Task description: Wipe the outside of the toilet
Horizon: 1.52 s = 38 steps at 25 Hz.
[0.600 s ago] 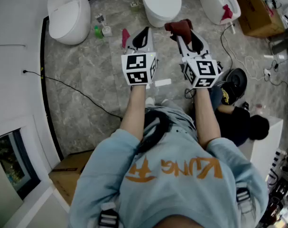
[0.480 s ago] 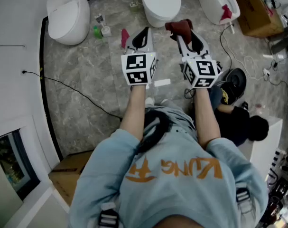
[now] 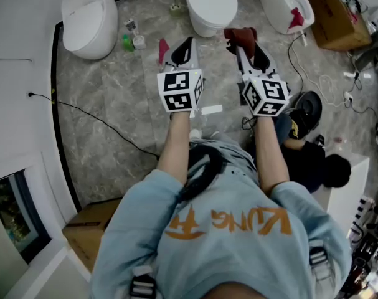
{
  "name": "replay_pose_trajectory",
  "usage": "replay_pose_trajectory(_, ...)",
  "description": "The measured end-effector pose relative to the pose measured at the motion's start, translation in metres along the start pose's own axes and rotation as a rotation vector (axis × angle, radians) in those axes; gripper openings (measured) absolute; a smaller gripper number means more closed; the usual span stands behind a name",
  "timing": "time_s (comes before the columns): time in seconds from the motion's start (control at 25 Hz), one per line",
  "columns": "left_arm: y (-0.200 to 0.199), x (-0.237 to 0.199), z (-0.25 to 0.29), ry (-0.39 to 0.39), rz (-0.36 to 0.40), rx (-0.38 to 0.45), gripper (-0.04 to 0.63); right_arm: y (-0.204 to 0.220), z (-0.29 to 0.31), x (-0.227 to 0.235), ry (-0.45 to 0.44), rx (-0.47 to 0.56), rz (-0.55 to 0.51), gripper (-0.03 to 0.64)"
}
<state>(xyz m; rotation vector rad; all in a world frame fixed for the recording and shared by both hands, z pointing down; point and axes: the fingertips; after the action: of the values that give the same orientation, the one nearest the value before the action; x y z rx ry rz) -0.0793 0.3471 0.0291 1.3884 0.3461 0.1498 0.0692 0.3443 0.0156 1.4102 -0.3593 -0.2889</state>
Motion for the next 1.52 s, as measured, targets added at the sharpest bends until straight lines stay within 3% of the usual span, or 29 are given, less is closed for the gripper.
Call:
replay_pose_trajectory(0.64,-0.004,-0.030,0.005,-0.040,-0.075,0.029,-0.002,-0.013,0.013,0.009,0.027,-0.014,-0.018,0.153)
replay_pose_trajectory(1.16,-0.017,-0.046,0.026,-0.062,-0.046,0.046,-0.002,-0.019,0.047,0.014,-0.007,-0.008,-0.023,0.153)
replay_pose_trajectory(1.36,-0.015,-0.052,0.039,-0.073,-0.041,0.024,-0.002,-0.021,0.068,0.026,-0.006,0.002,0.019,0.153)
replay_pose_trajectory(1.52,0.009,-0.062,0.061,-0.090,-0.056,-0.034,-0.002,-0.011,0.085,0.044,0.021,0.018,0.060,0.153)
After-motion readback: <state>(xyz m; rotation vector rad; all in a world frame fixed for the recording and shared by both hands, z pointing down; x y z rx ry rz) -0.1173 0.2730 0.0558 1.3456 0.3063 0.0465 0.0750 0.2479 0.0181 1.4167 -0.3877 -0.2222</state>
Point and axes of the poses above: the fingertips, and each gripper's own axes: z forward along the fingers, x to its right, y out of its underside, and after that the axes turned 3 degrees about z, right-handed
